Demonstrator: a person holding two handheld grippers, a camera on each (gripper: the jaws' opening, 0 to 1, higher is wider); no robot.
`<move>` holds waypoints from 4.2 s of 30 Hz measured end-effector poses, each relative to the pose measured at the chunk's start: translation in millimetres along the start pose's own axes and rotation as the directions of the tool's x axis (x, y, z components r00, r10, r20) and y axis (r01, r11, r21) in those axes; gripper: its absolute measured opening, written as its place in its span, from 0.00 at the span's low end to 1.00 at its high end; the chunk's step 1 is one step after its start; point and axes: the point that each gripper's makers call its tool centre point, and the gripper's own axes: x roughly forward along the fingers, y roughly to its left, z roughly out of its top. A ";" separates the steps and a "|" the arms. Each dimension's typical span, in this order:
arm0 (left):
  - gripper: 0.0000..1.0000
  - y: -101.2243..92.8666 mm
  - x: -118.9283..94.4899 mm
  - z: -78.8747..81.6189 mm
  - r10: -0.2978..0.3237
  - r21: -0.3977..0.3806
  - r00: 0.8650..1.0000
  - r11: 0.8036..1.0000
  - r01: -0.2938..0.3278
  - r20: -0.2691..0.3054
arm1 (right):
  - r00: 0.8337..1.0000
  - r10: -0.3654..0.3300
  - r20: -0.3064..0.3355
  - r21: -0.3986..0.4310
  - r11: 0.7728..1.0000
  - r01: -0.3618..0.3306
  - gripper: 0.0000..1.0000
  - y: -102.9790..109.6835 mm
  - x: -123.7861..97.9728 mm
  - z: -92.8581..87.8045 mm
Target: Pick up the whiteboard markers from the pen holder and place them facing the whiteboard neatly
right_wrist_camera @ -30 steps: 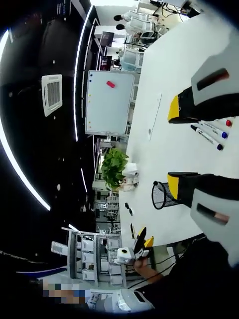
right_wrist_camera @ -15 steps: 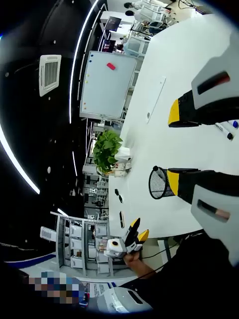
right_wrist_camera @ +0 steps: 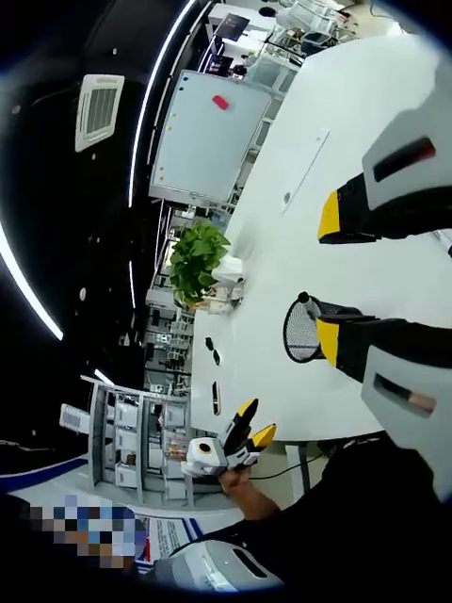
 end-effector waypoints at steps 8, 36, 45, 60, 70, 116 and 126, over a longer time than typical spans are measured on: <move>0.45 0.9 1.1 -2.4 -0.002 -0.003 1.000 1.000 0.002 -0.004 | 1.000 0.017 -0.013 -0.031 0.999 -0.018 0.31 -7.2 12.3 15.2; 0.45 1.1 -1.4 -0.9 -0.005 -0.003 1.000 1.000 0.005 0.000 | 0.991 0.093 -0.101 -0.050 0.994 -0.099 0.30 -18.5 49.7 16.3; 0.45 -4.0 0.8 -0.5 -0.019 -0.004 1.000 1.000 0.019 -0.001 | 0.988 0.106 -0.110 -0.027 0.994 -0.110 0.30 -14.0 58.1 4.3; 0.45 -3.5 0.8 -1.1 -0.015 -0.013 1.000 1.000 0.015 -0.002 | 0.986 0.118 -0.120 -0.043 0.991 -0.124 0.30 -4.9 59.0 2.4; 0.45 -7.8 1.8 -0.4 -0.023 -0.005 1.000 1.000 0.023 -0.015 | 0.986 0.112 -0.121 -0.048 0.992 -0.119 0.29 -6.4 58.5 -4.0; 0.45 -3.8 0.3 -1.1 -0.017 0.000 1.000 1.000 0.017 -0.014 | 0.908 0.348 -0.233 -0.022 0.932 -0.362 0.25 41.4 110.3 -35.1; 0.45 -3.5 1.2 -2.1 -0.018 -0.002 1.000 1.000 0.018 -0.015 | 0.889 0.380 -0.256 -0.045 0.914 -0.404 0.20 50.7 101.4 -40.5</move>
